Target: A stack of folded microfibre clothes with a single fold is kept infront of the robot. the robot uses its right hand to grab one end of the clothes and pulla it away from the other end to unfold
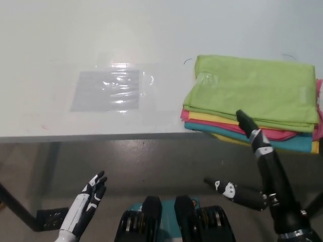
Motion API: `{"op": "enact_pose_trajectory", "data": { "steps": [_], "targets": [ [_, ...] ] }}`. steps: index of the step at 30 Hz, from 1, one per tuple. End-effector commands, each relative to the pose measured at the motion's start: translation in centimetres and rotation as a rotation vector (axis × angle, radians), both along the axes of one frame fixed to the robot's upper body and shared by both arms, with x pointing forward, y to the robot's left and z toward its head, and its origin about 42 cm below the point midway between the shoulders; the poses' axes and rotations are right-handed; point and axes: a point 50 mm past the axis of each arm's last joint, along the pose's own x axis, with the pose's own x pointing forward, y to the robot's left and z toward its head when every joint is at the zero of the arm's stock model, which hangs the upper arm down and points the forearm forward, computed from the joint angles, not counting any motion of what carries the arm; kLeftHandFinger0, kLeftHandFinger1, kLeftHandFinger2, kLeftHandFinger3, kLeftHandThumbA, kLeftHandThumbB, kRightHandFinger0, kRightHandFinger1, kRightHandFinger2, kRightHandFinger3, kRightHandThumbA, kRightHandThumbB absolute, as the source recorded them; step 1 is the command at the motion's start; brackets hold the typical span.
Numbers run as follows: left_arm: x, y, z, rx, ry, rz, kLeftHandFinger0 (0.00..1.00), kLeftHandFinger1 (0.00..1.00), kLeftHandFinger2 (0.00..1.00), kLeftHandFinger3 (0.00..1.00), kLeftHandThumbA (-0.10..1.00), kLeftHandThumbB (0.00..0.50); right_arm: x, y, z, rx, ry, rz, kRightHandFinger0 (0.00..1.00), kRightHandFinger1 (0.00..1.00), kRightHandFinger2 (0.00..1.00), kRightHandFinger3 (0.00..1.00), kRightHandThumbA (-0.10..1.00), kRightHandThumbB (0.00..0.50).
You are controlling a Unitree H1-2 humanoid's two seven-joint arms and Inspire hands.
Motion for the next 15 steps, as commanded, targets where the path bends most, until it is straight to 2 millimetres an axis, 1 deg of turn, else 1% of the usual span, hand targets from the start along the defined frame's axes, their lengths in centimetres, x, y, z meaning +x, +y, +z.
{"op": "enact_pose_trajectory", "data": {
  "steps": [1, 2, 3, 4, 5, 6, 8, 9, 10, 12, 15],
  "targets": [
    [0.5, -0.2, 0.9, -0.015, -0.059, -0.032, 1.00, 1.00, 1.00, 1.00, 0.99, 0.251, -0.3, -0.4, -1.8, -0.030, 0.017, 0.036, 1.00, 1.00, 1.00, 1.00, 1.00, 0.206],
    [0.5, -0.2, 0.9, -0.017, -0.057, -0.032, 1.00, 1.00, 1.00, 1.00, 0.99, 0.254, -0.7, -1.0, -3.5, -0.050, 0.076, 0.020, 1.00, 1.00, 1.00, 1.00, 1.00, 0.198],
    [0.5, -0.2, 0.9, -0.017, -0.057, -0.031, 1.00, 1.00, 1.00, 1.00, 0.99, 0.257, -0.8, -1.0, -3.7, -0.053, 0.081, 0.018, 1.00, 1.00, 1.00, 1.00, 1.00, 0.196],
    [0.5, -0.4, 0.9, -0.027, -0.053, -0.037, 1.00, 1.00, 1.00, 1.00, 0.99, 0.266, -1.1, -1.7, -4.8, -0.061, 0.120, 0.001, 1.00, 1.00, 1.00, 1.00, 1.00, 0.201],
    [0.6, -0.4, 0.9, -0.031, -0.053, -0.039, 1.00, 1.00, 1.00, 1.00, 0.99, 0.267, -1.2, -1.9, -5.2, -0.064, 0.132, -0.007, 1.00, 1.00, 1.00, 1.00, 1.00, 0.201],
    [0.6, -0.4, 1.0, -0.029, -0.051, -0.044, 1.00, 1.00, 1.00, 1.00, 0.97, 0.258, -1.1, -2.5, -6.3, -0.053, 0.153, -0.023, 1.00, 1.00, 1.00, 1.00, 1.00, 0.157],
    [0.5, -0.5, 1.0, -0.026, -0.049, -0.049, 1.00, 1.00, 1.00, 1.00, 0.97, 0.257, -1.0, -3.1, -7.2, -0.050, 0.179, -0.033, 1.00, 1.00, 1.00, 1.00, 1.00, 0.148],
    [0.5, -0.5, 1.0, -0.026, -0.049, -0.049, 1.00, 1.00, 1.00, 1.00, 0.97, 0.258, -1.0, -3.3, -7.5, -0.049, 0.190, -0.036, 1.00, 1.00, 1.00, 1.00, 1.00, 0.156],
    [0.5, -0.7, 0.9, -0.026, -0.051, -0.050, 1.00, 1.00, 1.00, 1.00, 0.97, 0.260, -0.8, -3.8, -8.3, -0.035, 0.231, -0.042, 1.00, 1.00, 1.00, 1.00, 1.00, 0.163],
    [0.5, -0.9, 0.9, -0.030, -0.050, -0.048, 1.00, 1.00, 1.00, 1.00, 0.96, 0.265, -0.4, -4.2, -9.4, -0.024, 0.292, -0.042, 1.00, 1.00, 1.00, 1.00, 1.00, 0.193],
    [0.8, -0.7, 1.4, -0.030, -0.065, -0.048, 1.00, 1.00, 1.00, 1.00, 0.96, 0.271, 0.3, -4.1, -9.6, -0.029, 0.316, -0.022, 1.00, 1.00, 1.00, 1.00, 1.00, 0.199]
  ]
}}
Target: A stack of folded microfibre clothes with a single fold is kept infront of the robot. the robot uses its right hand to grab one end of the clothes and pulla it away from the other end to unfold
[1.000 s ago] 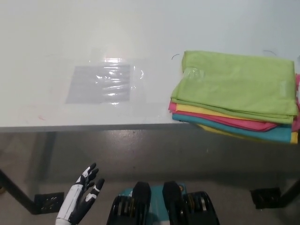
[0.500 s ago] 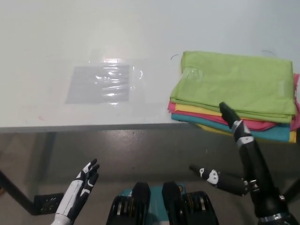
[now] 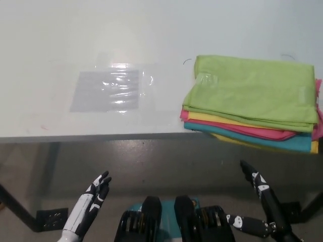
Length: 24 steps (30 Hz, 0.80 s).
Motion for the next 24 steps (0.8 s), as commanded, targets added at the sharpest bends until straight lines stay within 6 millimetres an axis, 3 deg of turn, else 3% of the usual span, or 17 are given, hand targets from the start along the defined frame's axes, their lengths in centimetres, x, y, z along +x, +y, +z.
{"op": "enact_pose_trajectory", "data": {
  "steps": [1, 8, 15, 24],
  "targets": [
    [0.93, -0.34, 1.55, -0.012, -0.070, -0.024, 1.00, 1.00, 1.00, 1.00, 0.96, 0.272, 1.39, -0.24, 0.98, 0.033, -0.039, 0.039, 1.00, 1.00, 1.00, 1.00, 1.00, 0.181],
    [1.62, -0.33, 2.11, -0.003, -0.081, -0.040, 1.00, 1.00, 1.00, 1.00, 0.95, 0.275, 1.76, -0.23, 1.02, 0.030, -0.009, 0.045, 1.00, 1.00, 1.00, 1.00, 1.00, 0.135],
    [1.87, -0.28, 2.40, 0.011, -0.077, -0.046, 1.00, 1.00, 1.00, 1.00, 0.95, 0.271, 1.96, -0.06, 1.02, -0.020, 0.010, 0.074, 1.00, 1.00, 1.00, 1.00, 1.00, 0.172],
    [1.58, -0.25, 2.06, 0.026, -0.061, -0.049, 1.00, 1.00, 1.00, 1.00, 0.97, 0.265, 2.07, -0.08, 0.93, -0.069, 0.027, 0.091, 1.00, 1.00, 1.00, 1.00, 1.00, 0.161]
  ]
}}
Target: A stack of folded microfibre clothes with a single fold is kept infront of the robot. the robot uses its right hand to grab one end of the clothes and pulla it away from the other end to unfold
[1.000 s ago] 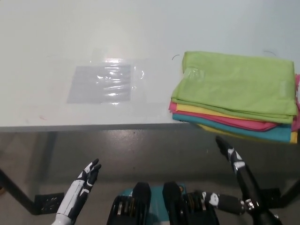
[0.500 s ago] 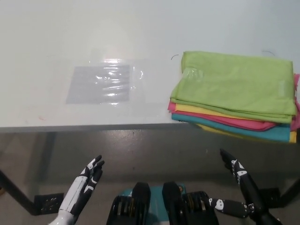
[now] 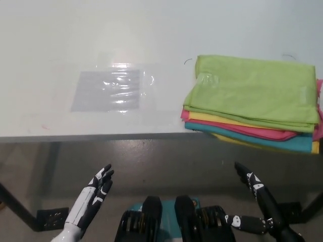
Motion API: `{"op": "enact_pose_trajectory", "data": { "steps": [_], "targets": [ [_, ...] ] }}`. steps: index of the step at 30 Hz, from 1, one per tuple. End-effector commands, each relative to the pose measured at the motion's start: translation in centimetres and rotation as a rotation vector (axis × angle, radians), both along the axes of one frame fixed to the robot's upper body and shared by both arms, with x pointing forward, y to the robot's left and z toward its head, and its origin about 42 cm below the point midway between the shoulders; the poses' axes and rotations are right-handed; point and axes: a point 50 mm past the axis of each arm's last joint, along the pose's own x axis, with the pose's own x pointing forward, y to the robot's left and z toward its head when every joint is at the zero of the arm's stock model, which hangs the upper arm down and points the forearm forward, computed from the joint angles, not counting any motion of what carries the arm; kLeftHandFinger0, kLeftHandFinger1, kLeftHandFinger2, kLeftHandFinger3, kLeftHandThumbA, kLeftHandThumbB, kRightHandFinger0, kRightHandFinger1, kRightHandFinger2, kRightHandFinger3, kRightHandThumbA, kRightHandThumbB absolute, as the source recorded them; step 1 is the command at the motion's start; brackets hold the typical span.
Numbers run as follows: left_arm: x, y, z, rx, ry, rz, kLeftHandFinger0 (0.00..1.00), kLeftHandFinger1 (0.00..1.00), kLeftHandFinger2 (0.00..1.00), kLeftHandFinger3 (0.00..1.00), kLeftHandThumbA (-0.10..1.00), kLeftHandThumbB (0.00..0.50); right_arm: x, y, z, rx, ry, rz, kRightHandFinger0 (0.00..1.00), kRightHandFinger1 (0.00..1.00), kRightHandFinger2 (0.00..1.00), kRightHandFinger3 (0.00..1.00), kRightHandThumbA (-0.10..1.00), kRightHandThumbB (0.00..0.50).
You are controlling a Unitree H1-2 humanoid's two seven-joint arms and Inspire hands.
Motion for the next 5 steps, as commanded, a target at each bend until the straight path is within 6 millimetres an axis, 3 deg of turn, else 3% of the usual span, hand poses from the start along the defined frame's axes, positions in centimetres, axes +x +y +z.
{"op": "enact_pose_trajectory", "data": {
  "steps": [1, 5],
  "targets": [
    [0.41, 0.18, 1.17, 0.022, -0.037, -0.032, 1.00, 1.00, 1.00, 1.00, 0.97, 0.264, 0.86, 0.15, 0.99, -0.048, -0.018, 0.034, 1.00, 1.00, 1.00, 1.00, 1.00, 0.154],
    [0.34, 0.12, 1.13, 0.024, -0.032, -0.035, 1.00, 1.00, 1.00, 1.00, 0.97, 0.267, 0.87, 0.13, 1.02, -0.054, -0.025, 0.037, 1.00, 1.00, 1.00, 1.00, 1.00, 0.150]
  ]
}}
